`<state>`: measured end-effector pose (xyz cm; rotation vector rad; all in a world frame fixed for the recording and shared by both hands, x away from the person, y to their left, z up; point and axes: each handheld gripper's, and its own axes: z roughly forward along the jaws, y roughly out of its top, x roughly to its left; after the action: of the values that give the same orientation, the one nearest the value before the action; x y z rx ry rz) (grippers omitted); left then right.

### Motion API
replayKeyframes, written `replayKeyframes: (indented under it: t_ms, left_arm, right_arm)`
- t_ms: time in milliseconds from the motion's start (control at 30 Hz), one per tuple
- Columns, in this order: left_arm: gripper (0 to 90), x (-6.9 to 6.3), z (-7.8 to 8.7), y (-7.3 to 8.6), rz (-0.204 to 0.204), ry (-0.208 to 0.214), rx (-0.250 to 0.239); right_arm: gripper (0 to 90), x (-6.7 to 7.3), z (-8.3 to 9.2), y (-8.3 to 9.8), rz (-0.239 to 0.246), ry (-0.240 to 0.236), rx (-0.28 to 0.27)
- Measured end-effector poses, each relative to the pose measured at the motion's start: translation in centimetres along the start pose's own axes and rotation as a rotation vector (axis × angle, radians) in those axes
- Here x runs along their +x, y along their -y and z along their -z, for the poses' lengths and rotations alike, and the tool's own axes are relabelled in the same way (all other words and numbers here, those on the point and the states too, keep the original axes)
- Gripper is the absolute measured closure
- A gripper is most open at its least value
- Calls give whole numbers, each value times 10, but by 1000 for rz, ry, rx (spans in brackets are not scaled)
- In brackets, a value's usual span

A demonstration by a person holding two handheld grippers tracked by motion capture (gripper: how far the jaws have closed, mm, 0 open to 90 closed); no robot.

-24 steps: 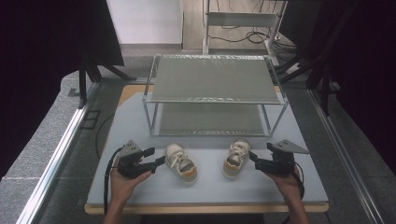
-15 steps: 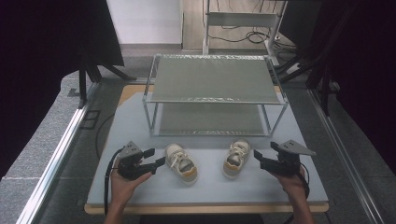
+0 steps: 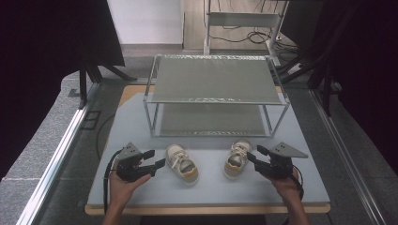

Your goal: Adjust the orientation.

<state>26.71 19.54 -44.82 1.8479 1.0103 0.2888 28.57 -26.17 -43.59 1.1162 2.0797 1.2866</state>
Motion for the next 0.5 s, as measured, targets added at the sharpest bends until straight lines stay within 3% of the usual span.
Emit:
replayKeyframes:
  t_ms: [267,400,500]
  left_arm:
    - [389,1,3,-1,5,6,-12]
    - [389,0,3,-1,10,8,-15]
    - [389,-2,0,-1,4,16,-9]
  right_arm:
    - [636,10,-1,-2,34,-16,-12]
    - [661,16,-6,-2,51,17,9]
    - [688,18,-11,0,53,12,15]
